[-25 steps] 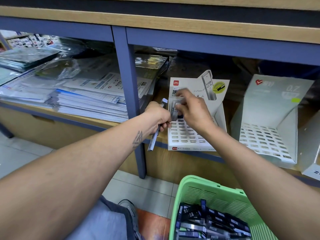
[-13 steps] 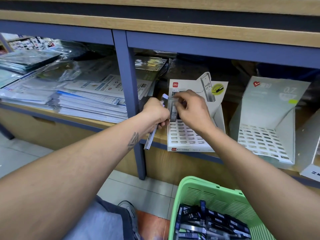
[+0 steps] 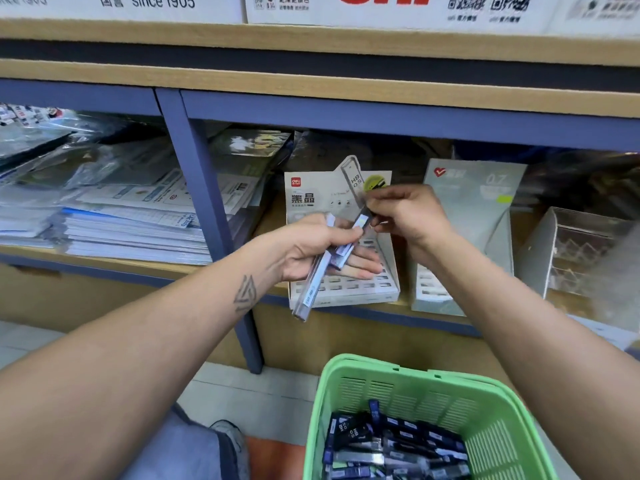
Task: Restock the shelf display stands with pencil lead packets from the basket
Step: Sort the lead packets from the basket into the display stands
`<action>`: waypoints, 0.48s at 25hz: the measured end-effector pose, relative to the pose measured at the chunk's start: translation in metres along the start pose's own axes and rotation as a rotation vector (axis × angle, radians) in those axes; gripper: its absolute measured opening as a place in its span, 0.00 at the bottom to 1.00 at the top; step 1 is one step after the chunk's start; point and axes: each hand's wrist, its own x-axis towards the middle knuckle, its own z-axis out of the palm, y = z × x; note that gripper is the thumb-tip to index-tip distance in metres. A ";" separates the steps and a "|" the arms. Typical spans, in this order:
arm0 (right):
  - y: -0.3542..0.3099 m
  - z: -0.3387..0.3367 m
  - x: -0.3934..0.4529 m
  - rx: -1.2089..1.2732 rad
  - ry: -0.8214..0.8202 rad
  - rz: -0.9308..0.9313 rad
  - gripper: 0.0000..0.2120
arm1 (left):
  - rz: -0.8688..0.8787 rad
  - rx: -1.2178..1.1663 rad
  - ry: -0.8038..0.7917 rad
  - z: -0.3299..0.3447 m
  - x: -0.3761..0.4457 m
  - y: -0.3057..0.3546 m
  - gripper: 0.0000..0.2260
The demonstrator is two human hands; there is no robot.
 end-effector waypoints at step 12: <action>-0.011 -0.150 -0.010 -0.094 0.120 -0.108 0.06 | 0.205 0.559 0.287 0.096 0.080 0.001 0.07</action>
